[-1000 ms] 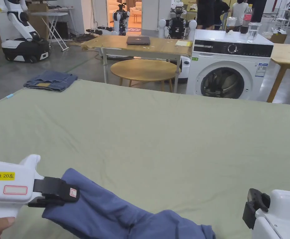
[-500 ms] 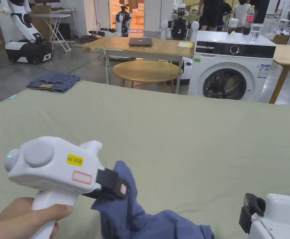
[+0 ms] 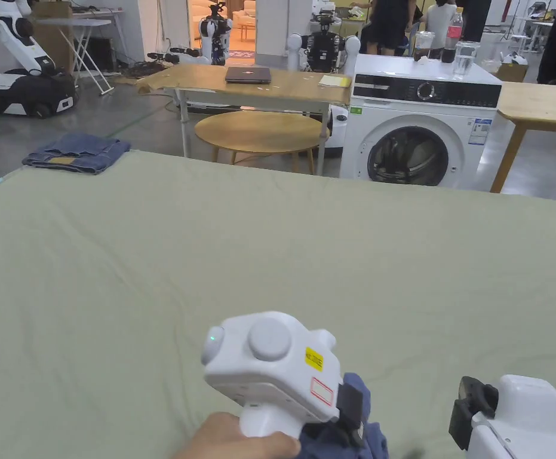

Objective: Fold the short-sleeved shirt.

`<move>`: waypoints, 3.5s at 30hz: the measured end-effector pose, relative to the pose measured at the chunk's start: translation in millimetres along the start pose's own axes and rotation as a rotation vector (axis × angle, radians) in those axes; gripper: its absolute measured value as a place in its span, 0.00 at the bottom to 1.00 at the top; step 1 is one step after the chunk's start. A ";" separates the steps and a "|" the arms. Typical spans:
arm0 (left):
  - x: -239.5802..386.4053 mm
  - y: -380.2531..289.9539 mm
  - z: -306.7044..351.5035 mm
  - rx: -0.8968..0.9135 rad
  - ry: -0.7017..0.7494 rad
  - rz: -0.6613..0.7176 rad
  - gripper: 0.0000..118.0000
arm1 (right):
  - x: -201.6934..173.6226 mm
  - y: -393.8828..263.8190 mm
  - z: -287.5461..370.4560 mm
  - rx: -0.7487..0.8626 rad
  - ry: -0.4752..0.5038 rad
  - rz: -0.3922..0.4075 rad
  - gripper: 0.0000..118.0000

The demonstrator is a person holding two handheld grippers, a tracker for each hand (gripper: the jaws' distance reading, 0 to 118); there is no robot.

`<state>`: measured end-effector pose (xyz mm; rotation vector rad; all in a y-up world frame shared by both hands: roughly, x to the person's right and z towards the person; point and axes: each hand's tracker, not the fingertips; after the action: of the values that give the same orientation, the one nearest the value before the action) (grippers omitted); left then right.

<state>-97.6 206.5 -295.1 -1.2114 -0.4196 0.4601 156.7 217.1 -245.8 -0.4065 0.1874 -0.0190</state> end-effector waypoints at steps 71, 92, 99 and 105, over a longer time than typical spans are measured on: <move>-69.3 -73.2 133.9 1.231 0.571 -0.335 0.00 | -41.0 26.2 40.6 0.193 -0.030 0.112 0.00; -140.6 -94.5 110.4 0.746 0.148 -0.062 0.00 | -54.6 -75.8 -27.7 -0.342 0.042 0.050 0.00; -204.1 -66.1 90.3 0.405 -0.345 0.205 0.54 | -51.1 -73.7 -26.3 -0.351 0.057 0.052 0.00; -209.9 -49.3 72.7 0.240 -0.386 0.175 0.54 | -49.7 -73.4 -26.5 -0.354 0.066 0.049 0.00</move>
<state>-306.4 134.9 -239.7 -0.9281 -0.5717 0.8773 104.4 142.1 -231.9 -0.7550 0.2671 0.0503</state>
